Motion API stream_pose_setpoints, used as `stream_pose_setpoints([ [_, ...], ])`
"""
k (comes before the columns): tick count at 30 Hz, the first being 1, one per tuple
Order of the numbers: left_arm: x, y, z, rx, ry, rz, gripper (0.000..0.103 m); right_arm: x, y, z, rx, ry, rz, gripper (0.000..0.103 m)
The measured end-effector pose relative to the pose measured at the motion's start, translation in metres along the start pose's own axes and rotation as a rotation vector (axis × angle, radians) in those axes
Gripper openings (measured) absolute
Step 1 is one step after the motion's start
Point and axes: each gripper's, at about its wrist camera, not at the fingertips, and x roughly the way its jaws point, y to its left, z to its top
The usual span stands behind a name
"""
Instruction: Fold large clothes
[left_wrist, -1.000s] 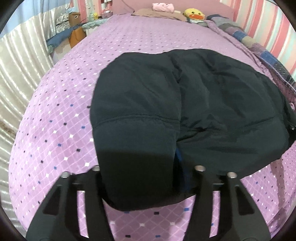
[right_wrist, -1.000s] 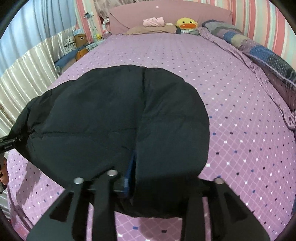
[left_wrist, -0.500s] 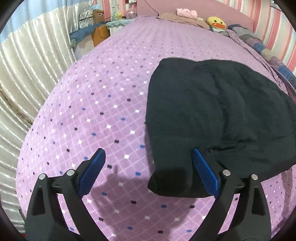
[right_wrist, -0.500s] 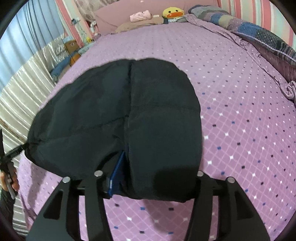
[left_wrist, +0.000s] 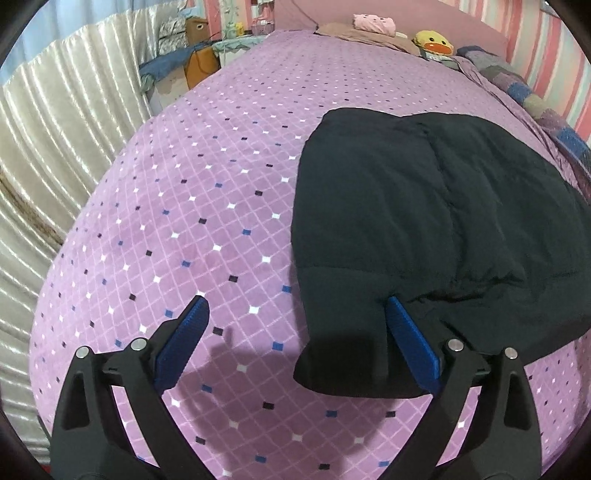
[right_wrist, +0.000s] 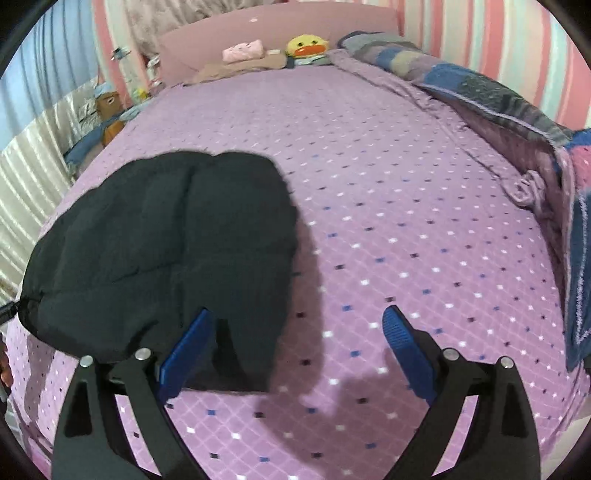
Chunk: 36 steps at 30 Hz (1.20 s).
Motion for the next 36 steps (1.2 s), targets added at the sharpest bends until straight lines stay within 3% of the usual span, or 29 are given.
stream_pose_setpoints([
  [3,0.014,-0.004,-0.002,0.018,0.008,0.017,0.098,0.028,0.012,-0.009,-0.057,0.033,-0.111,0.094],
  [7,0.04,-0.001,-0.009,0.016,0.047,-0.006,0.1,0.061,0.002,-0.023,-0.036,0.068,-0.085,0.095],
  [12,0.038,0.0,-0.007,-0.046,0.046,-0.019,0.1,0.045,-0.006,-0.026,-0.011,0.021,-0.07,0.096],
  [17,-0.016,-0.008,-0.007,-0.003,-0.047,0.042,0.1,-0.017,-0.001,-0.025,0.002,-0.093,-0.046,0.098],
  [22,-0.085,-0.044,0.002,0.016,-0.126,0.068,0.1,-0.08,0.027,-0.022,0.048,-0.195,-0.024,0.101],
  [25,-0.12,-0.072,0.0,0.036,-0.179,0.088,0.1,-0.103,0.046,-0.023,0.076,-0.205,-0.008,0.101],
  [29,-0.152,-0.109,-0.004,0.084,-0.192,0.033,0.1,-0.13,0.074,-0.029,0.081,-0.197,0.008,0.101],
  [32,-0.179,-0.142,-0.004,0.144,-0.235,-0.001,0.1,-0.153,0.098,-0.027,0.033,-0.239,0.005,0.101],
  [36,-0.204,-0.169,-0.006,0.18,-0.25,-0.01,0.1,-0.172,0.112,-0.018,0.051,-0.24,0.022,0.101],
])
